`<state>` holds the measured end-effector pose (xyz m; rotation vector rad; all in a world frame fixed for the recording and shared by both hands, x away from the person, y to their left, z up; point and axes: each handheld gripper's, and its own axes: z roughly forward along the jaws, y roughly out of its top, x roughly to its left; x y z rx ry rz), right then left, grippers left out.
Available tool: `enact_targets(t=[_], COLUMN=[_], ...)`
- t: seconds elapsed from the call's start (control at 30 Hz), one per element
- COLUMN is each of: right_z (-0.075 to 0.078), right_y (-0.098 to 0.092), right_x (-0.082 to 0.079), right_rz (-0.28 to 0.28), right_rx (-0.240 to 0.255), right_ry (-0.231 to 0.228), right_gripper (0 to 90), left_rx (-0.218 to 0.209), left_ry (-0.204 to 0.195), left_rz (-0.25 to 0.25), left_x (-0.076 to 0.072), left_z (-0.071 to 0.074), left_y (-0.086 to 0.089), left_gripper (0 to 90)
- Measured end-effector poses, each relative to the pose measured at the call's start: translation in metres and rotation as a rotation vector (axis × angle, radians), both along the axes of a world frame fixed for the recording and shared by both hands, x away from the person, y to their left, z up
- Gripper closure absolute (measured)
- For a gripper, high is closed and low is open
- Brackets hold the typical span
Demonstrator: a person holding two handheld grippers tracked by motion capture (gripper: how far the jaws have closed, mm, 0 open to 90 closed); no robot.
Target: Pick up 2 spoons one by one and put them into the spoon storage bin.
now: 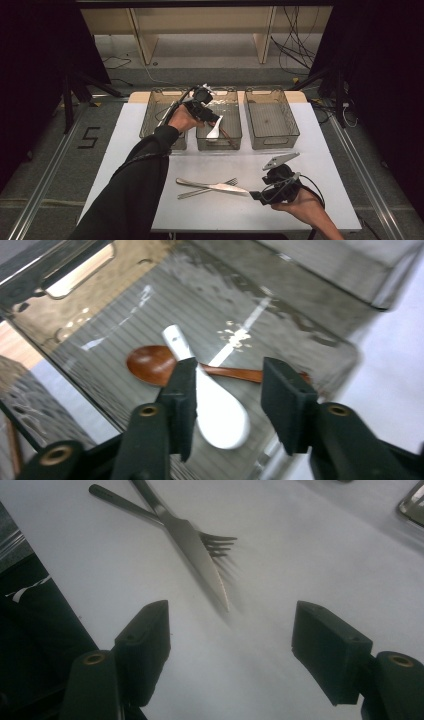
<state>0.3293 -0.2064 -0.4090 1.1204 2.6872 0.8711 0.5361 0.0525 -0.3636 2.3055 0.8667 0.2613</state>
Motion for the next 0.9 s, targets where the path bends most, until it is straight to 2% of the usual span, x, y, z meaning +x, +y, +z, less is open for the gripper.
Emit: enact_targets(t=[0.03, 0.07, 0.2, 0.47, 0.57, 0.63, 0.8, 0.9], right_z=[0.000, 0.000, 0.001, 0.001, 0.001, 0.001, 0.001, 0.000], right_y=[0.000, 0.000, 0.000, 0.001, 0.001, 0.002, 0.002, 0.002], right_x=[0.000, 0.000, 0.000, 0.000, -0.001, 0.000, -0.001, -0.001], right_rz=[-0.001, -0.003, -0.004, -0.012, -0.006, -0.006, -0.007, -0.006], right_rx=[-0.001, -0.002, -0.001, 0.003, 0.003, 0.002, 0.003, 0.002], right_ry=[0.000, -0.001, -0.005, -0.007, -0.008, -0.010, -0.013, -0.013], right_gripper=[32.3, 32.3, 32.2, 31.9, 31.9, 31.9, 31.7, 31.7], left_rx=[-0.013, -0.010, -0.034, -0.058, -0.049, -0.017, 0.019, 0.025], left_ry=[0.007, 0.011, 0.033, 0.034, 0.037, 0.032, 0.021, 0.022], left_rz=[0.003, -0.015, -0.043, -0.085, -0.102, -0.107, -0.126, -0.133], left_x=[-0.005, -0.010, -0.034, -0.078, -0.091, -0.094, -0.109, -0.115], left_z=[0.001, 0.003, 0.006, -0.004, -0.010, -0.012, -0.020, -0.024], left_y=[0.001, 0.003, 0.015, 0.041, 0.046, 0.048, 0.055, 0.057], left_gripper=[48.9, 45.5, 37.2, 30.0, 27.9, 26.5, 22.9, 22.0])
